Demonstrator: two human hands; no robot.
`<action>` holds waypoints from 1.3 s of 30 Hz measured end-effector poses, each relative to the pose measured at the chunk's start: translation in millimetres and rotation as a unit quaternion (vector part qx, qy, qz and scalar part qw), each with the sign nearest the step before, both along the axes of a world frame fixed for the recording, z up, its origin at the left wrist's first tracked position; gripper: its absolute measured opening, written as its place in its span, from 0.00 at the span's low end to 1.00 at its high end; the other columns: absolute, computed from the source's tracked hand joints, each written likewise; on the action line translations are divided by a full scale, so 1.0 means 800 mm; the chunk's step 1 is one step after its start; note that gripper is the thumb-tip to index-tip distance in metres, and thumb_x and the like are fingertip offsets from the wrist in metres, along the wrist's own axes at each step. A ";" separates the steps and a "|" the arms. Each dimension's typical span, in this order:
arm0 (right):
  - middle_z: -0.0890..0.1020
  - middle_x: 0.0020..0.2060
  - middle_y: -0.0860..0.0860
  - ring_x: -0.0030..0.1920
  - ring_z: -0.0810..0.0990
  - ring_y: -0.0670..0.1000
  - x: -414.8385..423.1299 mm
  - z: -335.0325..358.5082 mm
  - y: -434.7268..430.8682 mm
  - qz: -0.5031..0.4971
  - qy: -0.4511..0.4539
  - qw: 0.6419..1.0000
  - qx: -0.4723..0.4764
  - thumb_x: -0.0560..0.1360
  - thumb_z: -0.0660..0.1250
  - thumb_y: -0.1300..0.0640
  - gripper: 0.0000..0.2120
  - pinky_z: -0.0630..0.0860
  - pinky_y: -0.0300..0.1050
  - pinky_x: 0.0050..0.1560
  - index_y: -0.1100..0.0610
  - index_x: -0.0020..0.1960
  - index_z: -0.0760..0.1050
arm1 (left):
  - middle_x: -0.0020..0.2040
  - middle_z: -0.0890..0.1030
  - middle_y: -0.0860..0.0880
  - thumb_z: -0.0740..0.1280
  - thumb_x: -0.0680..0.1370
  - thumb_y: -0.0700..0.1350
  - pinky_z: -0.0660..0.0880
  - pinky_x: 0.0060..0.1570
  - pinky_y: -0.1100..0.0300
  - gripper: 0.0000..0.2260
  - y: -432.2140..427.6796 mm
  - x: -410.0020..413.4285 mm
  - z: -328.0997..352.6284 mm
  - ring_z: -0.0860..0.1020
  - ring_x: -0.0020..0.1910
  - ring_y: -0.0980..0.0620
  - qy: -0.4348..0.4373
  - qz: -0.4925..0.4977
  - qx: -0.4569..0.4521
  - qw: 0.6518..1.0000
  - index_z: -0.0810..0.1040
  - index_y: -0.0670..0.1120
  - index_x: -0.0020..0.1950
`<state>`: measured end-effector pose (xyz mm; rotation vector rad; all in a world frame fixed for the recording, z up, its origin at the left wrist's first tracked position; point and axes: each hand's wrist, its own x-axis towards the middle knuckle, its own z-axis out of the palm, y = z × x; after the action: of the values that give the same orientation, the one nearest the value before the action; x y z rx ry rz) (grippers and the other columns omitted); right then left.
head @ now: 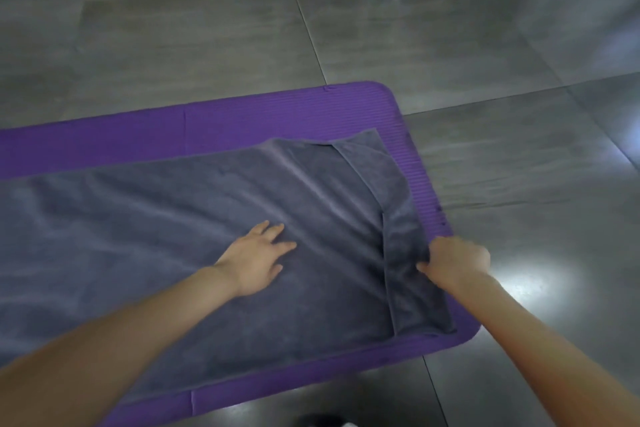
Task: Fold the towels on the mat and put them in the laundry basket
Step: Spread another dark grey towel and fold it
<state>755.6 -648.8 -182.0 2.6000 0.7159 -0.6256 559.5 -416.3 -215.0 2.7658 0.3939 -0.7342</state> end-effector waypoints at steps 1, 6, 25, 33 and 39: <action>0.78 0.59 0.54 0.60 0.77 0.56 0.010 0.000 0.014 0.002 -0.027 0.999 0.039 0.77 0.60 0.45 0.19 0.72 0.45 0.53 0.55 0.63 0.72 | 0.78 0.52 0.47 0.58 0.80 0.49 0.54 0.74 0.54 0.23 0.006 0.004 -0.001 0.50 0.76 0.45 -0.011 0.018 0.001 1.000 0.59 0.55 0.75; 0.78 0.56 0.59 0.57 0.77 0.60 0.074 -0.025 0.099 0.009 -0.082 0.974 0.212 0.79 0.60 0.49 0.16 0.73 0.50 0.53 0.60 0.58 0.74 | 0.77 0.53 0.47 0.59 0.80 0.50 0.54 0.73 0.54 0.24 0.036 0.025 0.001 0.52 0.76 0.44 -0.028 0.081 0.033 0.996 0.59 0.53 0.75; 0.77 0.55 0.54 0.59 0.70 0.58 0.210 -0.051 0.264 0.185 -0.058 0.928 0.317 0.76 0.65 0.52 0.08 0.65 0.50 0.59 0.53 0.52 0.78 | 0.77 0.37 0.48 0.49 0.75 0.70 0.47 0.73 0.42 0.35 0.112 0.059 -0.044 0.39 0.75 0.40 0.023 0.120 0.084 0.989 0.38 0.58 0.76; 0.79 0.52 0.58 0.54 0.74 0.61 0.176 -0.075 0.255 0.146 -0.188 0.911 0.338 0.76 0.64 0.51 0.13 0.67 0.54 0.55 0.57 0.56 0.77 | 0.78 0.41 0.47 0.48 0.76 0.67 0.50 0.73 0.43 0.32 0.113 0.057 -0.048 0.42 0.76 0.40 -0.008 0.123 0.094 0.988 0.42 0.58 0.76; 0.79 0.27 0.57 0.30 0.79 0.59 0.100 -0.077 0.190 0.125 -0.160 0.926 0.318 0.65 0.75 0.46 0.16 0.71 0.47 0.34 0.59 0.36 0.76 | 0.78 0.46 0.47 0.48 0.77 0.65 0.48 0.73 0.44 0.30 0.100 0.071 -0.038 0.43 0.76 0.40 -0.060 0.112 0.090 0.988 0.48 0.56 0.77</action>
<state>835.4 -496.6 -243.7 2.9847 1.2733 0.1490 616.2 -336.1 -245.3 2.8484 0.7652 -0.4960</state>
